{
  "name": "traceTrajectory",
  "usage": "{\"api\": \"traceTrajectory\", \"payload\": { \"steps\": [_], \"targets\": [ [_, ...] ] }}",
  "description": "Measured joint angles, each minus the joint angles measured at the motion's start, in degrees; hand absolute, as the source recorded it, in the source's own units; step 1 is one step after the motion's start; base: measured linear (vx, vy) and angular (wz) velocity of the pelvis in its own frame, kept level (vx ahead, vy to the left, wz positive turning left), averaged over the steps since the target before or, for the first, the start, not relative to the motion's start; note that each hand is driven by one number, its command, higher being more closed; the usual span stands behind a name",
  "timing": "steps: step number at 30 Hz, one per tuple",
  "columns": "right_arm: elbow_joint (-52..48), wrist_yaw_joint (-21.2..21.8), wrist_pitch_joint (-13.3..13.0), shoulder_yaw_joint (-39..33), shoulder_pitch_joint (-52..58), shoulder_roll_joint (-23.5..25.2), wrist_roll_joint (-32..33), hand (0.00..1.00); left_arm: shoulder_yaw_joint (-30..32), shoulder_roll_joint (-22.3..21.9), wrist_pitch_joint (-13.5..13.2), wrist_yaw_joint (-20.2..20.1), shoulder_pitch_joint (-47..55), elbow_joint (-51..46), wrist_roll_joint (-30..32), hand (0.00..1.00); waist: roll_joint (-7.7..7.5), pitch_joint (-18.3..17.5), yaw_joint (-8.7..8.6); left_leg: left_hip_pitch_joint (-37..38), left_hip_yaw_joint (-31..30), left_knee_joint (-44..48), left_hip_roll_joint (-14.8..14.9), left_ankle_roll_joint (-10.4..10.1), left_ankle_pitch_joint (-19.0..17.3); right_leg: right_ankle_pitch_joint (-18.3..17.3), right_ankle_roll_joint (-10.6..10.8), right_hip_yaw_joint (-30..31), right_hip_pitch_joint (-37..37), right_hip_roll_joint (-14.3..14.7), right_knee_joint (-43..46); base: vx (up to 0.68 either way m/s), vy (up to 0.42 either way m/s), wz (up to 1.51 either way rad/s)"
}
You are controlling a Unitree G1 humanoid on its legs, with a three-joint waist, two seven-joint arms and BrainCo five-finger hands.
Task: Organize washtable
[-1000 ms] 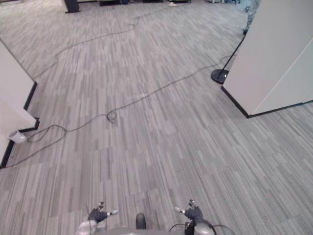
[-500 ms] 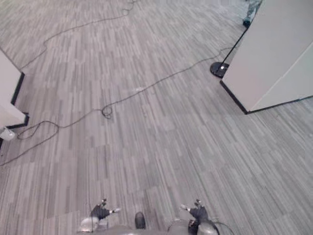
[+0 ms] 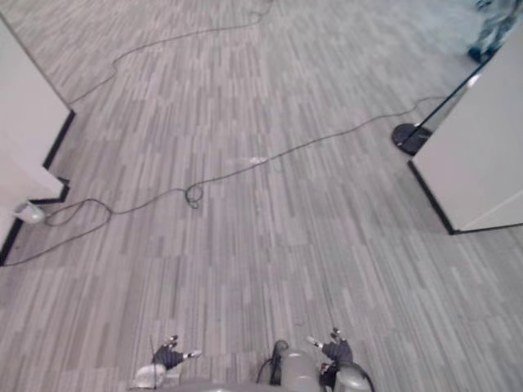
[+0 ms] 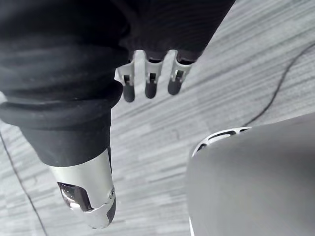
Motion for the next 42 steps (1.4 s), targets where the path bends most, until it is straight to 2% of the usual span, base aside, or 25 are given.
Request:
{"api": "traceTrajectory", "payload": {
  "steps": [1,3,6,8,9,10,11,12,14,16,17,19,21,23,24,26,27,29,30,32,34,35,37,40,42],
  "targets": [
    [0.2,-0.2,0.1,-0.2,0.2,-0.4,0.1,0.00,-0.2,-0.5,0.0,0.1,-0.6,-0.1,0.0,0.00,0.51,0.9,0.61,-1.2,1.8,5.2,1.9,0.1,0.0,-0.5,-0.7,0.0,4.5,0.8,-2.0,0.49,-0.173,-0.17],
    [0.2,-0.2,0.5,-0.2,0.5,-0.6,0.6,0.00,-0.8,0.0,-0.2,0.0,-1.0,-0.3,0.0,0.00,0.08,1.2,0.76,-3.5,4.4,4.8,1.5,0.3,-0.1,-0.7,-1.0,0.6,9.9,0.4,-5.3,0.44,-0.116,-0.12],
    [0.1,-0.2,0.6,-0.3,0.1,-0.6,1.5,0.00,-1.2,0.1,-0.8,0.1,-1.3,-0.8,-0.1,0.00,-0.16,1.3,0.85,-9.4,5.6,-9.5,-2.3,0.6,0.2,-1.5,0.0,0.8,15.1,-0.6,-10.9,0.39,-0.034,-0.05],
    [0.2,-0.2,0.9,-0.3,0.4,-0.6,1.6,0.00,-1.2,0.0,-1.3,0.0,-1.4,-1.1,-1.1,0.00,0.11,1.4,1.50,-11.8,3.0,-23.5,-5.4,0.3,4.0,-2.2,1.0,0.7,17.8,-0.8,-13.5,0.39,0.101,0.02],
    [0.6,-0.2,1.0,-0.1,0.8,-1.0,1.6,0.00,-1.3,-0.7,-1.5,0.1,-1.4,-1.5,-1.4,0.00,0.89,1.2,2.51,-13.1,0.3,-30.6,-6.3,-0.2,8.0,-2.9,2.2,1.0,19.6,0.0,-15.0,0.29,0.142,-0.07],
    [1.1,-0.3,1.1,0.1,0.7,-1.5,1.6,0.00,-1.3,-0.9,-1.6,0.0,-1.3,-1.8,-1.5,0.00,1.19,1.0,2.81,-13.9,-0.8,-31.3,-6.3,-0.1,10.2,-3.5,3.0,1.0,20.1,0.4,-15.5,0.37,0.233,-0.21],
    [2.2,-0.3,1.2,1.0,0.5,-1.4,1.6,0.00,-1.3,-0.6,-1.6,0.0,-1.4,-1.9,-1.7,0.00,0.63,0.8,3.63,-13.8,-1.1,-30.0,-6.6,2.9,15.7,-5.2,4.7,1.7,21.6,-0.2,-15.5,0.31,0.215,-0.25],
    [2.2,-0.3,1.2,1.2,0.5,-0.7,1.6,0.00,-1.2,-0.1,-1.6,-0.1,-1.4,-2.0,-1.7,0.00,-0.84,0.2,3.94,-13.8,-0.7,-29.5,-8.2,5.2,17.5,-6.8,5.8,2.4,21.9,-2.0,-14.5,0.52,0.294,-0.36],
    [2.5,-0.2,1.1,1.3,0.1,-0.8,1.2,0.00,-1.2,0.4,-1.3,0.0,-1.4,-1.6,-1.6,0.00,-1.99,-0.8,3.52,-12.9,0.2,-28.0,-10.8,9.6,16.9,-8.6,7.8,5.4,18.6,-5.2,-5.2,0.52,0.249,-0.32],
    [2.9,-0.1,1.2,1.3,0.3,-0.1,0.3,0.00,-1.2,0.9,-1.0,0.0,-1.4,-1.3,-1.5,0.00,-2.53,-0.8,3.36,-10.0,1.3,-28.0,-12.1,11.3,15.1,-6.6,9.8,9.7,11.8,-7.2,11.8,0.45,0.243,-0.05],
    [2.8,0.0,1.3,0.7,0.2,0.9,0.5,0.00,-1.4,1.4,-0.7,0.0,-1.5,-0.7,-1.4,0.00,-3.74,-0.2,2.21,-6.2,0.9,-29.2,-13.6,11.9,13.3,-4.0,11.3,10.9,7.7,-8.8,24.2,0.53,0.241,0.17],
    [2.8,0.1,1.0,0.7,0.0,0.7,0.4,0.00,-3.3,2.4,0.0,0.1,-1.7,0.7,-1.4,0.00,-3.75,0.3,2.19,2.6,0.5,-32.3,-14.5,12.4,10.9,-6.4,7.9,9.9,5.0,-9.1,33.6,0.57,0.235,0.04],
    [2.3,0.1,0.4,1.6,0.1,0.3,0.3,0.00,-3.4,2.1,0.2,0.1,-1.4,0.8,-1.4,0.00,-2.26,0.5,1.81,9.5,-0.4,-36.1,-13.6,12.7,9.6,-9.2,4.4,6.3,1.9,-7.2,29.6,0.49,0.140,0.06],
    [1.8,0.1,0.3,1.8,-0.1,0.3,0.4,0.00,-3.4,2.1,0.2,0.1,-2.0,0.9,-1.4,0.00,-1.76,0.6,1.56,11.9,-0.8,-37.9,-12.6,12.8,9.1,-9.9,4.1,3.7,-2.1,-5.0,22.6,0.38,0.046,0.12],
    [1.7,0.1,0.2,1.8,-0.5,0.2,0.4,0.00,-3.5,2.0,0.2,0.1,-2.2,1.0,-1.4,0.00,-1.73,0.6,1.04,13.0,-1.0,-39.1,-11.8,12.4,8.8,-9.0,4.3,2.8,-5.0,-3.1,14.2,0.51,0.000,0.16],
    [1.7,0.0,0.3,1.8,-1.3,0.3,0.4,0.00,-3.5,1.8,0.3,0.1,-2.2,1.2,-1.4,0.00,-2.15,0.7,-0.15,15.2,-2.0,-40.9,-11.3,11.5,7.8,-1.2,4.3,2.8,-7.5,-0.8,-1.0,0.47,-0.028,0.24],
    [1.7,0.0,0.3,1.8,-1.2,0.4,0.3,0.00,-3.6,1.9,0.3,0.0,-2.2,1.4,-1.3,0.00,-3.34,0.6,-0.90,16.7,-2.5,-41.6,-12.0,10.8,7.0,4.4,4.9,4.0,-7.6,-0.8,-9.6,0.42,-0.092,0.41],
    [1.8,-0.1,0.6,0.5,-0.7,0.1,0.4,0.00,-3.6,1.6,0.3,0.0,-1.8,1.8,-1.2,0.00,-3.71,0.8,-1.23,20.2,-4.1,-42.2,-12.2,8.9,4.4,12.2,3.2,6.0,-6.9,-0.6,-10.9,0.45,-0.111,0.46],
    [1.7,-0.1,0.6,-1.0,0.0,-0.2,0.5,0.00,-3.3,0.8,0.1,0.0,-1.7,1.7,-1.1,0.00,-2.38,0.5,-1.30,22.3,-5.3,-42.0,-10.6,7.7,3.1,14.4,1.0,5.7,-6.4,0.2,-9.0,0.42,-0.100,0.34],
    [1.7,0.0,0.5,-1.8,0.3,-0.1,0.4,0.00,-2.5,0.0,-0.1,0.0,-1.1,1.5,-0.9,0.00,-2.02,-0.5,-0.93,19.4,-6.2,-34.3,-9.0,5.3,1.6,11.2,-0.4,4.2,-6.6,0.6,-5.2,0.53,-0.172,0.40],
    [0.1,0.0,0.6,-1.9,0.8,-0.1,0.6,0.00,1.0,-0.8,-0.2,0.0,-1.0,0.2,-0.7,0.00,-1.17,-0.2,-0.90,9.7,-5.5,-12.4,-7.1,2.1,1.4,8.4,-0.8,2.7,-4.7,0.8,-4.7,0.47,-0.221,0.31],
    [-1.7,-0.1,0.8,-1.0,1.5,-1.2,0.7,0.00,3.7,-2.4,-0.2,0.1,-0.1,-1.5,-0.7,0.00,1.12,0.4,-0.37,1.6,-2.5,7.1,-1.8,-1.8,4.2,5.8,-2.0,2.6,-1.2,3.3,-4.9,0.45,-0.154,-0.04],
    [-2.2,-0.2,0.8,0.2,1.8,-1.0,1.6,0.00,4.1,-2.4,-0.2,0.1,1.4,-2.7,-0.8,0.00,2.06,0.7,0.56,-2.8,1.5,17.8,3.3,-1.1,3.9,2.7,-3.3,3.4,4.3,5.1,-5.1,0.46,-0.110,-0.28],
    [-2.1,-0.2,1.1,0.5,2.6,0.3,1.7,0.00,3.8,-2.1,-0.4,0.1,1.5,-4.1,-1.1,0.00,1.09,0.5,1.89,-6.9,6.9,12.3,3.8,1.8,2.1,0.9,-1.7,5.2,11.1,4.2,-8.7,0.42,-0.085,-0.23],
    [-2.1,-0.2,1.3,0.7,2.3,0.3,1.7,0.00,2.7,-2.0,-1.0,0.1,1.4,-4.2,-1.2,0.00,0.82,0.5,2.36,-9.1,8.0,-5.5,-0.5,1.9,2.2,0.2,-0.3,6.1,14.9,2.8,-12.0,0.45,0.029,-0.18]
  ]
}}
